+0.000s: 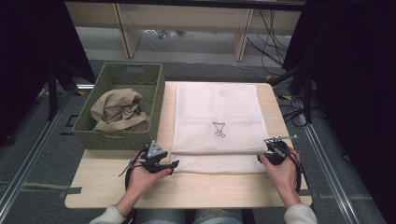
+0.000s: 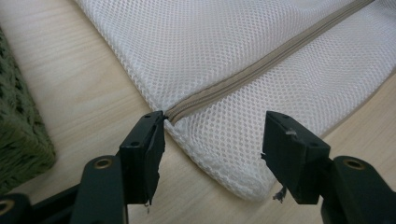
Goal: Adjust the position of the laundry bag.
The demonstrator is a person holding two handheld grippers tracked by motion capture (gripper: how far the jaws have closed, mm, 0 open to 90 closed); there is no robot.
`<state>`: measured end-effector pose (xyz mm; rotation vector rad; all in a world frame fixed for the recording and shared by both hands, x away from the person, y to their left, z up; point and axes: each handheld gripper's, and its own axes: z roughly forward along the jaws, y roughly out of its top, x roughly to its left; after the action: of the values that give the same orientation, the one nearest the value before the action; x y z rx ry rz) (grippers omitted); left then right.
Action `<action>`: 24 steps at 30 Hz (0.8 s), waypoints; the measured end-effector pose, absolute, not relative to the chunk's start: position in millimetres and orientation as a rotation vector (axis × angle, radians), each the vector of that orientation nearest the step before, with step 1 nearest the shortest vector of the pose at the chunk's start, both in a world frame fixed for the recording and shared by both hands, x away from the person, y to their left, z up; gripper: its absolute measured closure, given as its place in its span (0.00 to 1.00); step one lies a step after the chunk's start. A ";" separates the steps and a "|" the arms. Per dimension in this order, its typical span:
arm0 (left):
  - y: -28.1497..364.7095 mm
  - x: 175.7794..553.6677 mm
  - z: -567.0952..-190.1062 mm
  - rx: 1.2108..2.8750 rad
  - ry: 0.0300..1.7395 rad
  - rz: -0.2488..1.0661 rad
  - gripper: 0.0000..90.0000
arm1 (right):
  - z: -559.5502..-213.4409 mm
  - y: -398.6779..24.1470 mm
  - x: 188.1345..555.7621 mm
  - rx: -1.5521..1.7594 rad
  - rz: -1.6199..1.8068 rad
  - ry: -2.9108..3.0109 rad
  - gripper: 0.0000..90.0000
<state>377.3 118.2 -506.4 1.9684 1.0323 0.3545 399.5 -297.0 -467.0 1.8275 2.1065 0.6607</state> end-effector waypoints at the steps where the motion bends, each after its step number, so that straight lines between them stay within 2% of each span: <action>1: 119.4 377.4 -505.9 1.979 1.031 0.360 0.43 | -466.2 -296.3 399.2 1.832 0.657 2.105 0.72; 15: 114.0 380.6 -510.2 2.004 1.030 0.292 0.44 | -455.4 -313.2 404.3 1.812 0.647 2.099 0.71; 24: 108.7 387.2 -516.4 2.058 1.066 0.282 0.44 | -464.0 -338.5 417.0 1.923 0.523 2.124 0.61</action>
<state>387.2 108.7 -516.4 2.0581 1.0662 0.2821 417.0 -338.5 -464.0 1.9227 2.1242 0.5231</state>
